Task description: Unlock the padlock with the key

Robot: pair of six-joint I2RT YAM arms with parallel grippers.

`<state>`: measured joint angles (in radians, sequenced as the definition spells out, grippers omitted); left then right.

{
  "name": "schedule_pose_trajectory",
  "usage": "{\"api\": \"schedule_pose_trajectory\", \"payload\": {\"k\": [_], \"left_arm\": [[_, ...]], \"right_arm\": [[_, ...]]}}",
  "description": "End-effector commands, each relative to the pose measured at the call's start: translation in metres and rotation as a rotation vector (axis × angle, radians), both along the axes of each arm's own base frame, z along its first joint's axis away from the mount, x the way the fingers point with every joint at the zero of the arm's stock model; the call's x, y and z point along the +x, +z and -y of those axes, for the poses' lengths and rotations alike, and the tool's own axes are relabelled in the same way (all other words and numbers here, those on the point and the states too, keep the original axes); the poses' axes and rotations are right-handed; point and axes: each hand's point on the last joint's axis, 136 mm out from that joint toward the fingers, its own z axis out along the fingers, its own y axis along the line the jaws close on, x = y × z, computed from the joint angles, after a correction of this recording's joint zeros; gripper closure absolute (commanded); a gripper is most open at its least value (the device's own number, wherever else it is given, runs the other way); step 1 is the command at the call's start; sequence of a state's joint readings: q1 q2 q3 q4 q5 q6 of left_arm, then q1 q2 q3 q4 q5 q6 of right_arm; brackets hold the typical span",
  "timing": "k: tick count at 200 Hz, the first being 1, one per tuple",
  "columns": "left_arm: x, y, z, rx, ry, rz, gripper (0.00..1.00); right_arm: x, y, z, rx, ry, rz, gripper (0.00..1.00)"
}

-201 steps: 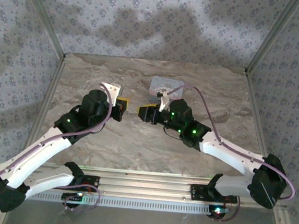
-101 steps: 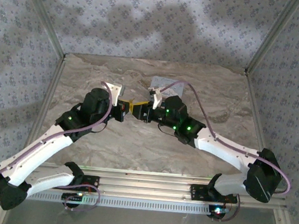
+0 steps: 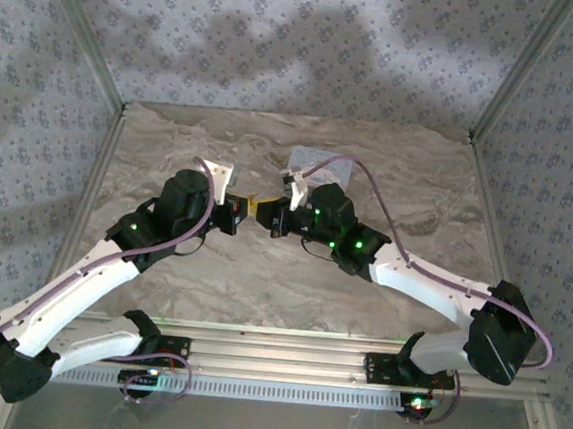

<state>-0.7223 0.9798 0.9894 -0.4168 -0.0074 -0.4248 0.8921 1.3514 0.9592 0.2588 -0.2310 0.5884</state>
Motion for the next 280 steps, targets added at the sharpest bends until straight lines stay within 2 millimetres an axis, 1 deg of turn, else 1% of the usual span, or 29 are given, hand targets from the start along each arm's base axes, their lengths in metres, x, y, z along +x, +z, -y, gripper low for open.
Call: {"api": "schedule_pose_trajectory", "payload": {"k": [1, 15, 30, 45, 58, 69, 74, 80, 83, 84, 86, 89, 96, 98, 104, 110, 117, 123, 139, 152, 164, 179, 195, 208, 228, 240, 259, 280], "left_arm": [[-0.005, 0.018, 0.004, -0.048, -0.025, 0.029, 1.0], [-0.005, 0.016, 0.003, -0.045, -0.027, 0.03, 1.0], [-0.006, 0.014, 0.003, -0.042, -0.031, 0.028, 1.0], [-0.006, 0.011, 0.002, -0.037, -0.028, 0.03, 0.76], [-0.006, 0.007, 0.0, -0.023, -0.029, 0.035, 0.59], [-0.004, 0.004, -0.005, 0.006, -0.025, 0.039, 0.44], [-0.003, 0.002, -0.009, 0.028, -0.017, 0.035, 0.39], [-0.001, -0.001, -0.015, 0.051, -0.001, 0.026, 0.35], [0.001, -0.001, -0.019, 0.06, 0.011, 0.021, 0.34], [0.002, -0.002, -0.021, 0.064, 0.014, 0.017, 0.34], [0.002, -0.003, -0.023, 0.069, 0.02, 0.012, 0.33], [0.003, -0.004, -0.026, 0.076, 0.026, 0.004, 0.32], [0.006, -0.007, -0.034, 0.081, 0.04, -0.016, 0.31], [0.006, -0.007, -0.036, 0.081, 0.043, -0.02, 0.31], [0.005, -0.008, -0.036, 0.072, 0.014, -0.031, 0.3], [0.003, -0.008, -0.035, 0.055, -0.016, -0.038, 0.3], [0.0, -0.006, -0.032, 0.033, -0.065, -0.04, 0.29], [-0.002, -0.005, -0.029, 0.018, -0.107, -0.033, 0.29], [-0.016, 0.003, -0.014, -0.029, -0.25, 0.001, 0.3], [-0.03, 0.011, -0.001, -0.076, -0.369, 0.039, 0.3], [-0.041, 0.019, 0.009, -0.121, -0.469, 0.081, 0.31], [-0.057, 0.029, 0.019, -0.18, -0.585, 0.137, 0.31], [-0.071, 0.033, 0.026, -0.235, -0.687, 0.181, 0.31], [-0.074, 0.03, 0.029, -0.249, -0.719, 0.186, 0.31], [-0.072, 0.021, 0.03, -0.233, -0.728, 0.166, 0.31], [-0.075, 0.017, 0.031, -0.239, -0.758, 0.151, 0.31], [-0.081, 0.014, 0.034, -0.273, -0.82, 0.118, 0.31], [-0.082, 0.011, 0.037, -0.287, -0.847, 0.086, 0.33]], "right_arm": [[-0.005, 0.013, -0.001, 0.006, 0.023, 0.045, 1.0], [-0.005, 0.014, 0.002, -0.011, 0.029, 0.06, 1.0], [-0.005, 0.012, 0.011, -0.067, 0.029, 0.063, 1.0], [-0.003, 0.009, 0.023, -0.142, 0.029, 0.054, 1.0], [-0.002, 0.001, 0.035, -0.205, 0.044, 0.029, 1.0], [0.0, -0.009, 0.046, -0.274, 0.064, 0.005, 1.0], [0.002, -0.015, 0.052, -0.32, 0.062, -0.004, 1.0], [0.006, -0.025, 0.062, -0.403, 0.046, -0.023, 1.0], [0.008, -0.034, 0.068, -0.45, 0.033, -0.042, 1.0], [0.01, -0.03, 0.069, -0.454, 0.022, -0.037, 1.0], [0.013, -0.029, 0.072, -0.471, 0.005, -0.04, 1.0], [0.014, -0.034, 0.076, -0.518, -0.006, -0.052, 1.0], [0.016, -0.048, 0.09, -0.636, -0.027, -0.076, 1.0], [0.017, -0.048, 0.093, -0.662, -0.035, -0.077, 1.0], [0.018, -0.054, 0.099, -0.729, -0.039, -0.091, 1.0], [0.018, -0.056, 0.101, -0.767, -0.026, -0.091, 1.0], [0.015, -0.055, 0.098, -0.776, 0.011, -0.081, 1.0], [0.009, -0.053, 0.092, -0.76, 0.052, -0.068, 1.0], [-0.006, -0.041, 0.073, -0.671, 0.158, -0.032, 1.0], [-0.015, -0.032, 0.063, -0.605, 0.215, -0.012, 1.0], [-0.022, -0.025, 0.057, -0.563, 0.26, 0.0, 1.0], [-0.033, -0.021, 0.053, -0.527, 0.315, -0.009, 1.0], [-0.042, -0.016, 0.05, -0.499, 0.366, -0.013, 1.0], [-0.049, -0.013, 0.048, -0.473, 0.4, -0.017, 1.0], [-0.055, -0.011, 0.047, -0.451, 0.421, -0.043, 1.0], [-0.06, -0.007, 0.047, -0.442, 0.434, -0.056, 1.0], [-0.067, -0.001, 0.046, -0.412, 0.464, -0.07, 1.0], [-0.073, 0.007, 0.043, -0.368, 0.495, -0.063, 1.0]]}}
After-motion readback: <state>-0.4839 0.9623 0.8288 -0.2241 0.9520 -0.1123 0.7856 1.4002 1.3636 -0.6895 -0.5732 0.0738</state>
